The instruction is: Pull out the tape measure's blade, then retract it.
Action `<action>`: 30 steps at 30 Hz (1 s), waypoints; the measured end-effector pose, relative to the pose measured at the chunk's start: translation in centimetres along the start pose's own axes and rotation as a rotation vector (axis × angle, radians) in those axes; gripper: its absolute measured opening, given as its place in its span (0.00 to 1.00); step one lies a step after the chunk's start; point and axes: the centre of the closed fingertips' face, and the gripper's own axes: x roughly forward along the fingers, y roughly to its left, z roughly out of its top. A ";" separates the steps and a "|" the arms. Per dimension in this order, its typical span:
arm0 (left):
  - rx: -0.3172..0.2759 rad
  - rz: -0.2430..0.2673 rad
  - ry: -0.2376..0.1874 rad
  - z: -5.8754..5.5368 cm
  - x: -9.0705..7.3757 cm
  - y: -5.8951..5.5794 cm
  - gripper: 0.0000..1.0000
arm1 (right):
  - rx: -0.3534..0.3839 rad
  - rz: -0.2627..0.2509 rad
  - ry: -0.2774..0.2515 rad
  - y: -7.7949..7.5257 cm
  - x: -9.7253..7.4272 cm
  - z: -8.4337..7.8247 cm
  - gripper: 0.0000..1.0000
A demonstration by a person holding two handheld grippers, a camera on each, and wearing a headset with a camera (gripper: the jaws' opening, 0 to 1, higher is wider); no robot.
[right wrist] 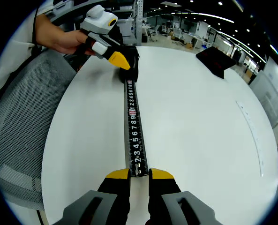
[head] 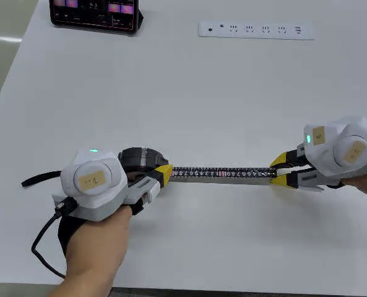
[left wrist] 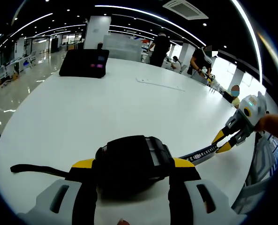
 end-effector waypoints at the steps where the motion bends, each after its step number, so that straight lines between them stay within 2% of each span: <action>1: 0.000 0.000 0.000 0.0 0.0 0.0 0.57 | 0.000 0.001 0.000 0.0 0.0 0.1 0.11; 30: -0.014 -0.014 -0.001 0.0 -0.1 -0.1 0.57 | -0.018 0.041 -0.043 0.4 2.3 3.6 0.11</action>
